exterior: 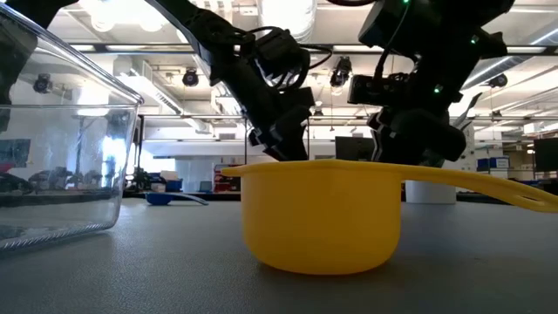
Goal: Nest measuring cups in basket
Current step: Stack the violet measuring cup on top of the green measuring cup
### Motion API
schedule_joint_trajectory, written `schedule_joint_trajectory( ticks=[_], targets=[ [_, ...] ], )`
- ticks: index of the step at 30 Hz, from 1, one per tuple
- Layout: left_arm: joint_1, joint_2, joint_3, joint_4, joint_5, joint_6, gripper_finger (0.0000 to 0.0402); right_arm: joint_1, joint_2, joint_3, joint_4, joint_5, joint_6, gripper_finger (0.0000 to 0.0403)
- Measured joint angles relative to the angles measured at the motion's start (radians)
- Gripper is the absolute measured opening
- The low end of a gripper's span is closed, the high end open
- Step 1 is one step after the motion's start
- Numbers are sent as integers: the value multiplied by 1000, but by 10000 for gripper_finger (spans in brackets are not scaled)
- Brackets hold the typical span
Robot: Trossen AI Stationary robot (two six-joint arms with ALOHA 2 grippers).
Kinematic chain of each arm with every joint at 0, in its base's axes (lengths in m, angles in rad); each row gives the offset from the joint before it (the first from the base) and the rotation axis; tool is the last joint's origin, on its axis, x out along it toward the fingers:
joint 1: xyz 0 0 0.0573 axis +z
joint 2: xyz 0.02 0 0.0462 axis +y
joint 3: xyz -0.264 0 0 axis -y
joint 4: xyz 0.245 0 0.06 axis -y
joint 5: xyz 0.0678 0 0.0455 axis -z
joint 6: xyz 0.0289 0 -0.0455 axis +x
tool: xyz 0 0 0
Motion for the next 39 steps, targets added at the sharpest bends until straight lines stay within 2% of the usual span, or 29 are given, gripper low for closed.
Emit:
schedule_joint_trajectory(
  ticks=[5, 13, 20, 25, 30, 39],
  targets=[
    [0, 0, 1, -10, 1, 20, 145, -21, 0, 0, 0, -13, -15, 18],
    [6, -92, 20, -161, -45, 4, 145, -22, 0, 0, -11, -28, -15, 18],
    [2, -131, -22, -300, -58, -62, 145, -22, 0, 0, -10, -25, -20, 18],
    [-1, -83, -91, -277, -4, -93, 145, -23, 0, 0, -9, -25, -22, 18],
    [-1, -28, -109, -192, 0, -101, 145, -38, 0, -1, -7, -25, -44, 18],
    [13, 87, 54, -187, -33, -51, 145, -88, 12, -1, -7, -20, -110, 18]
  ],
)
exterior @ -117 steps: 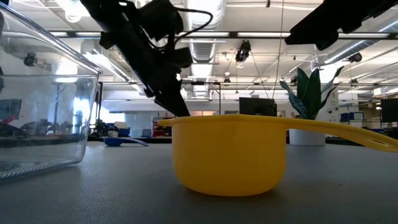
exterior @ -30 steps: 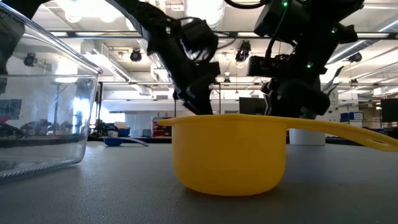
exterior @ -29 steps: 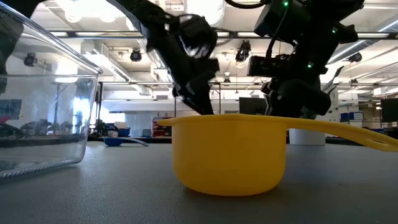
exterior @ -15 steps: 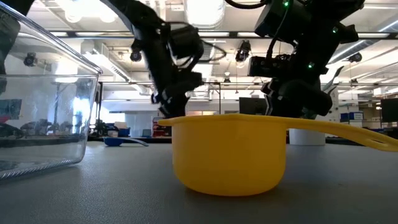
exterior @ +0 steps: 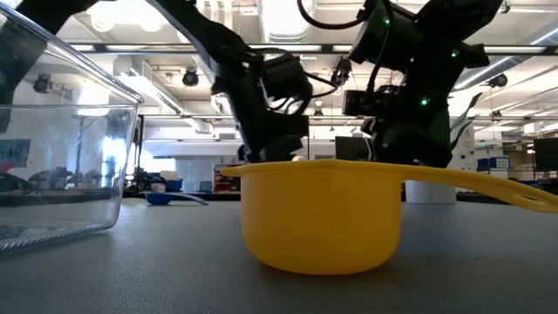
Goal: Nest measuring cups in basket
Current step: Stack the violet measuring cup on top of the green measuring cup, then stack the yellow measuring cup on top of the violet measuring cup
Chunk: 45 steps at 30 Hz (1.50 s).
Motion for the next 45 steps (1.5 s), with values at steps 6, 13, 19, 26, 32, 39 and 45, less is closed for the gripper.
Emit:
schedule_joint_trajectory(
  ticks=[6, 13, 19, 26, 32, 39, 45],
  targets=[
    [0, 114, 172, -96, -2, 46, 145, -18, 2, 0, 0, -1, -29, 18],
    [-18, 215, 359, -176, 43, 97, 145, -20, 2, 0, 0, -4, -34, 18],
    [-29, 220, 430, -176, 62, 136, 145, -20, 2, 0, -2, -5, -33, 18],
    [-40, 220, 424, -181, 138, 148, 145, -20, 2, 0, 0, -5, -23, 18],
    [-50, 207, 410, -174, 138, 172, 145, -16, -9, 0, -31, -11, -6, 18],
    [-40, 63, 359, -215, 94, 170, 145, 32, -137, -1, -202, -61, 77, 18],
    [-51, -202, 171, -157, 6, 135, 145, 137, -337, -1, -330, -56, 179, 18]
  ],
)
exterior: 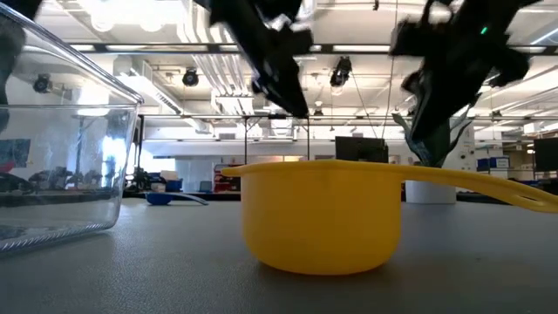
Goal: Nest measuring cups in basket
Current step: Stack the yellow measuring cup on top of the violet measuring cup
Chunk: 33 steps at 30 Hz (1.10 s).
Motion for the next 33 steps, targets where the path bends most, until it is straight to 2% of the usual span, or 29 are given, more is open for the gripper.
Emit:
schedule_joint_trajectory(
  ticks=[3, 7, 9, 12, 16, 20, 24, 27, 33],
  targets=[
    [-18, -163, -167, 135, -9, -45, 145, 81, -103, -1, -5, 0, 52, 18],
    [-67, -349, -408, 444, -9, -94, 145, 184, -186, 4, -3, 2, 113, 18],
    [-94, -408, -506, 573, -8, -103, 145, 228, -199, 9, -7, 6, 154, 18],
    [-134, -459, -604, 654, -8, -114, 145, 284, -188, 22, -11, 8, 215, 18],
    [-189, -472, -637, 638, -9, -139, 145, 329, -110, 57, 8, 9, 252, 18],
    [-244, -467, -631, 651, -8, -131, 145, 333, 23, 126, 44, 14, 222, 18],
    [-295, -469, -618, 784, -9, -102, 145, 341, 172, 220, 60, 11, 137, 20],
    [-335, -469, -618, 886, -13, -64, 145, 374, 268, 291, 100, 60, 89, 28],
    [-369, -453, -619, 1016, -117, 0, 145, 392, 417, 388, 133, 17, 67, 60]
  ],
)
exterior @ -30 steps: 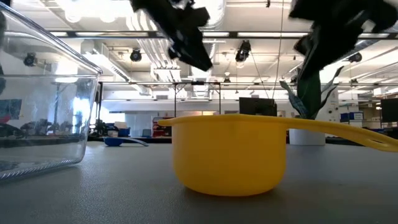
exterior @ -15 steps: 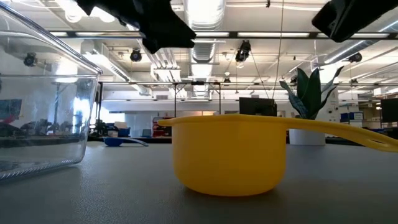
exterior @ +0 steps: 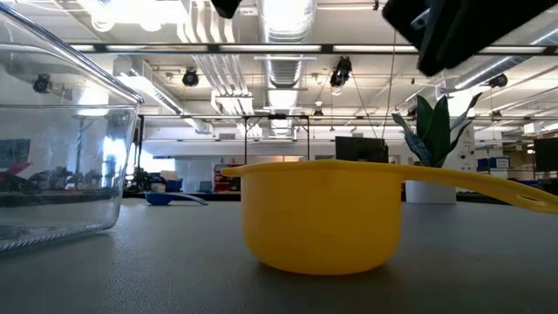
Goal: Nest measuring cups in basket
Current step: Stack the yellow measuring cup on top of the violet measuring cup
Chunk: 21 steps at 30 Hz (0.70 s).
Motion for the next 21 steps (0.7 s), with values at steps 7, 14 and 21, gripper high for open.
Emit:
schedule_joint_trajectory(
  ticks=[7, 14, 21],
  targets=[
    [-11, 68, 0, 50, -7, -11, 145, 3, 85, 7, 4, -17, 61, 149],
    [-10, 86, 18, 58, -8, -33, 145, 3, 149, 6, 53, -9, 103, 223],
    [-11, 85, 20, 49, -7, -28, 145, 2, 172, 9, 109, -19, 169, 281]
  ],
)
